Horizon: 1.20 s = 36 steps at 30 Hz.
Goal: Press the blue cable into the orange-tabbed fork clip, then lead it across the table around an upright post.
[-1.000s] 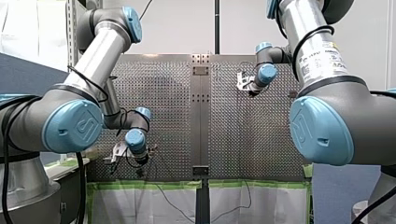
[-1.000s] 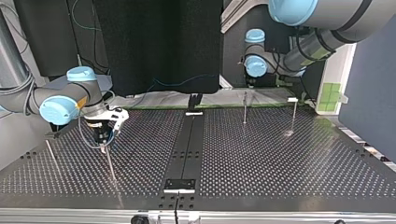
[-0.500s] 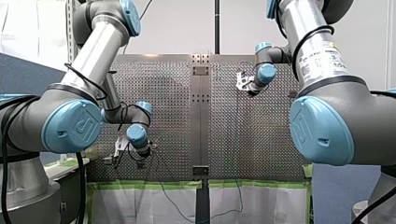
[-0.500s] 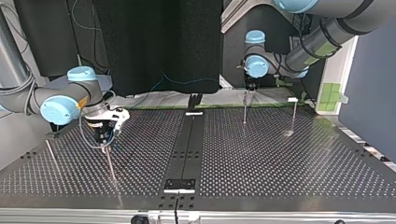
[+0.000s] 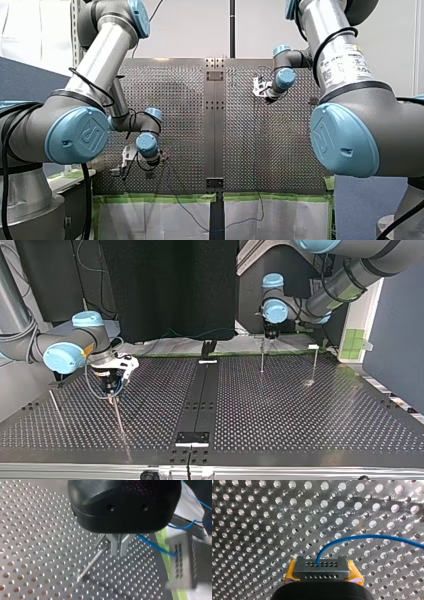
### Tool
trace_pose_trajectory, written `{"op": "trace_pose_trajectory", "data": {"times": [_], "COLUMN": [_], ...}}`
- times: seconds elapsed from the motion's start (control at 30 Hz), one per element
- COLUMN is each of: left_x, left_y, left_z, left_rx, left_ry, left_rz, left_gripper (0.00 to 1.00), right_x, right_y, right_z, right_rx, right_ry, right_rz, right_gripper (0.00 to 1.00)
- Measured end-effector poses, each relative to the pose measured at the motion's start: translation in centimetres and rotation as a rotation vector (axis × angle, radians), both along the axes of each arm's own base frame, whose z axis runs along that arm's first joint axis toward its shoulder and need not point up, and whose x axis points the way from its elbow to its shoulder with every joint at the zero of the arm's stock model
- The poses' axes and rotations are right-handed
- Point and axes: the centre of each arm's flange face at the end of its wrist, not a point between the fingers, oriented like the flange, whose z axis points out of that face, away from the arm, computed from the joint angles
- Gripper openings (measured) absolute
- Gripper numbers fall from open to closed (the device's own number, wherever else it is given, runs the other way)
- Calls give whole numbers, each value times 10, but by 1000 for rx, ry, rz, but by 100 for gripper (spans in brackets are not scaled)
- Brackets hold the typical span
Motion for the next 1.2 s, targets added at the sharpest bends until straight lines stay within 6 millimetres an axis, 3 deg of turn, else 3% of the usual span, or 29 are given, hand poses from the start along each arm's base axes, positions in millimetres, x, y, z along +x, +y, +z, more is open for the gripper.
{"op": "trace_pose_trajectory", "data": {"times": [0.47, 0.77, 1.2], "left_x": [2, 2, 12], "left_y": [2, 7, 10], "left_z": [-2, -29, -31], "left_rx": [-14, -41, -87], "left_ry": [-11, 10, -30], "left_rz": [19, 21, -19], "left_gripper": [1, 1, 1], "right_x": [1, 3, 4], "right_y": [1, 2, 3], "right_z": [0, 0, 1], "right_rx": [0, 0, -2], "right_ry": [0, 0, -1], "right_rz": [2, 5, 7], "right_gripper": [0, 0, 0]}}
